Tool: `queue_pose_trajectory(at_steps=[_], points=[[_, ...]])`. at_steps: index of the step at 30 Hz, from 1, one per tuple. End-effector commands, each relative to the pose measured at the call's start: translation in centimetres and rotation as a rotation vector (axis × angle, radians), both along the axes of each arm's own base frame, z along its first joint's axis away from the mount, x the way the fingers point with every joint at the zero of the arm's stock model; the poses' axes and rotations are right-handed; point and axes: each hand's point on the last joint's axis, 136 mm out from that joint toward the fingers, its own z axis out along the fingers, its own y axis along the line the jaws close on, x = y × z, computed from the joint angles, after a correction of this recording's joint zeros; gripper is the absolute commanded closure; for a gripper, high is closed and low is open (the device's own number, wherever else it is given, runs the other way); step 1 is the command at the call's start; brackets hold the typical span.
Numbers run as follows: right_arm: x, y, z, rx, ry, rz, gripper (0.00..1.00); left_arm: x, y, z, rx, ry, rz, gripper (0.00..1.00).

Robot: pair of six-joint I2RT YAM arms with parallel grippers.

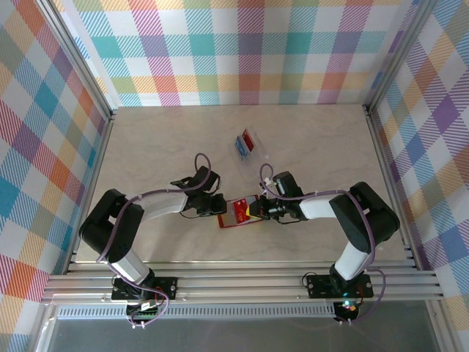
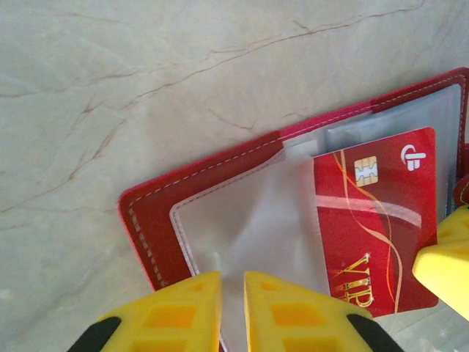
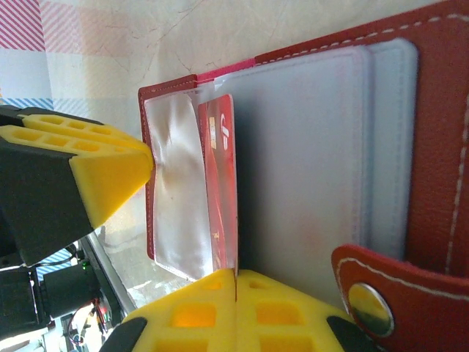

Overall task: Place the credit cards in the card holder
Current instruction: Insert the credit card into the card slot.

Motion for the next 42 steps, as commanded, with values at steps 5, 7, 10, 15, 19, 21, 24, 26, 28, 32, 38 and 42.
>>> queue_pose_trajectory(at_steps=[5,7,10,15,19,21,24,26,28,32,38,42], points=[[-0.8,0.2,-0.6,0.007,0.031,0.026,1.00,-0.9,2.1,0.1,0.077,0.009,0.025,0.92],[-0.8,0.3,-0.4,0.015,0.027,0.029,1.00,-0.9,2.5,-0.3,0.101,0.013,0.025,0.95],[-0.8,0.5,0.0,0.035,0.026,0.038,1.00,-0.9,2.4,-1.0,0.112,0.026,0.018,0.96],[-0.6,0.9,0.5,0.064,0.027,0.045,1.00,-1.1,2.7,-2.3,0.145,0.058,0.012,0.98],[-0.4,1.1,0.8,0.090,0.029,0.048,1.00,-1.4,3.3,-2.6,0.175,0.059,0.016,0.98],[-0.4,1.2,0.8,0.100,0.035,0.049,1.00,-1.5,3.5,-2.8,0.187,0.062,0.015,0.98],[-0.1,1.5,0.7,0.117,0.040,0.051,1.00,-1.7,3.7,-3.1,0.195,0.067,0.015,0.98],[0.0,1.7,0.8,0.133,0.045,0.053,1.00,-1.9,3.9,-3.3,0.209,0.070,0.012,0.98],[0.1,1.8,1.0,0.142,0.045,0.054,1.00,-1.9,4.2,-3.5,0.226,0.072,0.013,0.98],[0.2,2.0,1.5,0.160,0.040,0.055,1.00,-2.1,4.4,-3.8,0.236,0.077,0.011,0.98],[0.0,1.8,1.8,0.161,0.031,0.056,1.00,-2.0,4.4,-4.0,0.242,0.081,0.012,0.98],[-0.2,1.7,1.9,0.163,0.029,0.057,1.00,-2.0,4.4,-4.2,0.243,0.085,0.012,0.98]])
